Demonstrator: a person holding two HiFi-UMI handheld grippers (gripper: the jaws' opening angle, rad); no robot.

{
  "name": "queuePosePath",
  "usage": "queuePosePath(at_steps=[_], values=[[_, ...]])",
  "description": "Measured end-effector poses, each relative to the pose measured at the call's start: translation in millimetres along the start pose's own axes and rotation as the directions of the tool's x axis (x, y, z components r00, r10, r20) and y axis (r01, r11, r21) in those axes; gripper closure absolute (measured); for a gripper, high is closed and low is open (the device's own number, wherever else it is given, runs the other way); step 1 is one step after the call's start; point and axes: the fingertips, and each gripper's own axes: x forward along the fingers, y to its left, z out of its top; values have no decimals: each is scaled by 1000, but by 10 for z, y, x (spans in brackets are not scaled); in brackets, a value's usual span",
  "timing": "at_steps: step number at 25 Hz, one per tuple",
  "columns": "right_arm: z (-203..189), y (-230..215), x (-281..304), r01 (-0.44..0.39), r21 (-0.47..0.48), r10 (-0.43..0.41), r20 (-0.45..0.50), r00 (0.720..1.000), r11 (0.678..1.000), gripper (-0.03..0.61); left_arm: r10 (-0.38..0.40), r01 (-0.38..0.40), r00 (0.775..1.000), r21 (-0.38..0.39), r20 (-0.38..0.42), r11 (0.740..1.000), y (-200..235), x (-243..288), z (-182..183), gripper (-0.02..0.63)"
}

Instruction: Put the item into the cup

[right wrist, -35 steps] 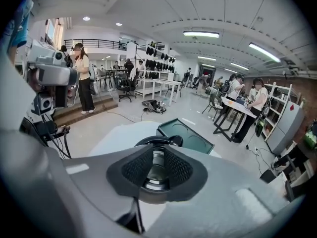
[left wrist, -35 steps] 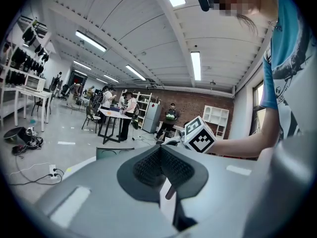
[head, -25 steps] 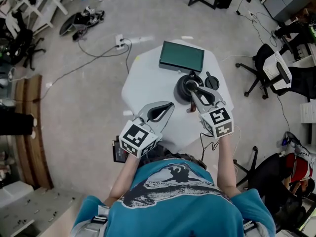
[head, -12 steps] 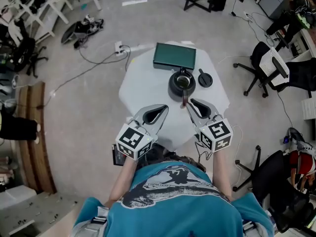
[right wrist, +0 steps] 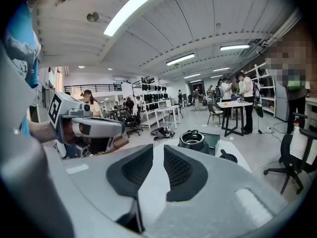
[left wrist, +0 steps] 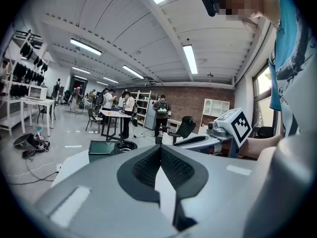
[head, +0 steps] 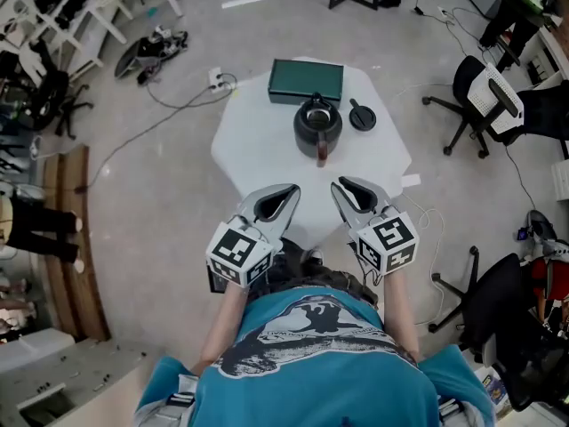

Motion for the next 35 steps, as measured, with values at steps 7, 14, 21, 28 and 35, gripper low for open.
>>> queuePosePath(at_steps=[7, 14, 21, 28, 35], values=[[-265, 216, -347, -29, 22, 29, 5, 1000, 999, 508, 19, -19, 1000, -2, -12, 1000, -417, -133, -197, 601], [-491, 346, -498, -57, 51, 58, -3, 998, 997, 508, 39, -38, 997, 15, -60, 999, -705, -266, -342, 601], [-547, 520, -505, -81, 62, 81, 0, 997, 995, 508, 50, -49, 997, 8, -66, 999, -743, -416, -363, 601], [-542, 615, -497, -67, 60, 66, 14, 998, 996, 508, 46, -46, 997, 3, -55, 999, -690, -610, -381, 601], [-569, 918, -446, -23, 103, 21, 23, 1000, 994, 512, 57, -58, 996, -15, -69, 998, -510, -1008, -520, 602]])
